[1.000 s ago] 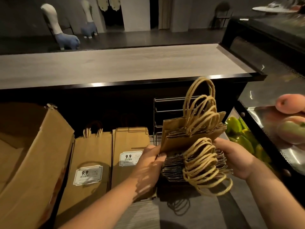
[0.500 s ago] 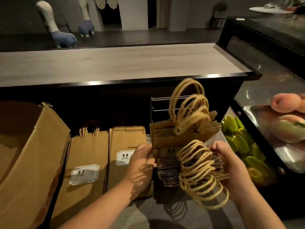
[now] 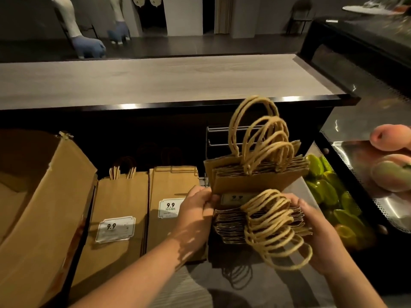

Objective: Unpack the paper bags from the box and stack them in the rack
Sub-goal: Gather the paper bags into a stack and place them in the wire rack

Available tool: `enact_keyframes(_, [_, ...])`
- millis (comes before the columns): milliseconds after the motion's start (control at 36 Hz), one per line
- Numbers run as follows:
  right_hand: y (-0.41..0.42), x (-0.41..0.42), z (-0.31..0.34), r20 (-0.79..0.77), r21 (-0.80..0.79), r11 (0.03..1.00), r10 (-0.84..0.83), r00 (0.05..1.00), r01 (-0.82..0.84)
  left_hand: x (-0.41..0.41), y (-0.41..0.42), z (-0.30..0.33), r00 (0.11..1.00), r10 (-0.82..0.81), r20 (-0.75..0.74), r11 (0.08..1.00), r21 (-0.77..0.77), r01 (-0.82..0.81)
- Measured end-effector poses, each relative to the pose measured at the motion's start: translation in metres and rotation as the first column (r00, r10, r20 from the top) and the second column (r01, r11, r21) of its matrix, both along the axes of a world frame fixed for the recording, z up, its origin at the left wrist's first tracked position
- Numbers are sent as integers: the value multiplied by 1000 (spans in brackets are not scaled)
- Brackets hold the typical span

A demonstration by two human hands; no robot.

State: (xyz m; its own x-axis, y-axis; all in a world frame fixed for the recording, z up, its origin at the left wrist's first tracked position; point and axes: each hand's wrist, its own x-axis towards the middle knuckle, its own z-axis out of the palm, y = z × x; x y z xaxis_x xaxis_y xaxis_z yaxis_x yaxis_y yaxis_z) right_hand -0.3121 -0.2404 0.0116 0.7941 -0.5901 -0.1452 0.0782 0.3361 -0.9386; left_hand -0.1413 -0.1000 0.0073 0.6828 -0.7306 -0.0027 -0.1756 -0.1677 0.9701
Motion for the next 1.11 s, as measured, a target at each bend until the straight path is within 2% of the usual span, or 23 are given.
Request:
enact_keyframes(56, [2,1,2,-1,3,1000,0,1000,0,0,0,-8,1000,-6,3,999,38,5])
enact_keyframes(139, [3,0,2,-35,-12,1000,-8,999,8,-3,4,-14,997,-35,-69,990,135,44])
enact_keyframes(278, [8,1,12,-94,-193,979,42,995,-60,2,13,-25,988,1,-154,966,257,40])
enact_keyframes(333, [7,0,13,-110,-265,962,41,993,-69,3,13,-28,997,38,-71,933,361,-10])
enact_keyframes(389, [6,-1,12,-107,-276,960,20,994,-49,2,13,-27,996,73,-49,935,351,-51])
enact_keyframes(500, [-4,-2,-2,-153,-171,983,43,987,-69,3,15,-21,999,-36,-11,938,345,38])
enact_keyframes(556, [-6,-1,-3,-150,-123,988,70,986,-89,5,16,-24,1000,-21,-22,930,367,27])
enact_keyframes(639, [-2,0,0,-108,-166,983,56,993,-73,7,16,-26,995,-75,-60,914,395,93])
enact_keyframes(694, [1,-1,0,-140,-183,981,41,989,-66,8,17,-25,990,-131,-51,920,367,140])
enact_keyframes(778, [3,0,-1,-203,-249,967,4,979,-56,10,20,-31,969,-200,147,921,364,135])
enact_keyframes(833, [3,0,-1,-208,-295,955,-91,974,27,8,25,-34,941,-253,224,905,399,148])
enact_keyframes(917, [6,-3,0,-233,-442,894,-192,953,72,-1,31,-34,954,-271,129,904,375,207])
enact_keyframes(972, [5,-8,-2,-237,-422,905,-176,955,62,-8,30,-29,948,-292,131,896,385,222])
enact_keyframes(1028, [4,-11,-4,-241,-377,926,-135,961,36,-13,25,-26,933,-293,207,896,400,193])
enact_keyframes(1111, [1,-12,-5,-284,-367,930,-80,955,-31,-11,19,-24,955,-204,214,936,327,126])
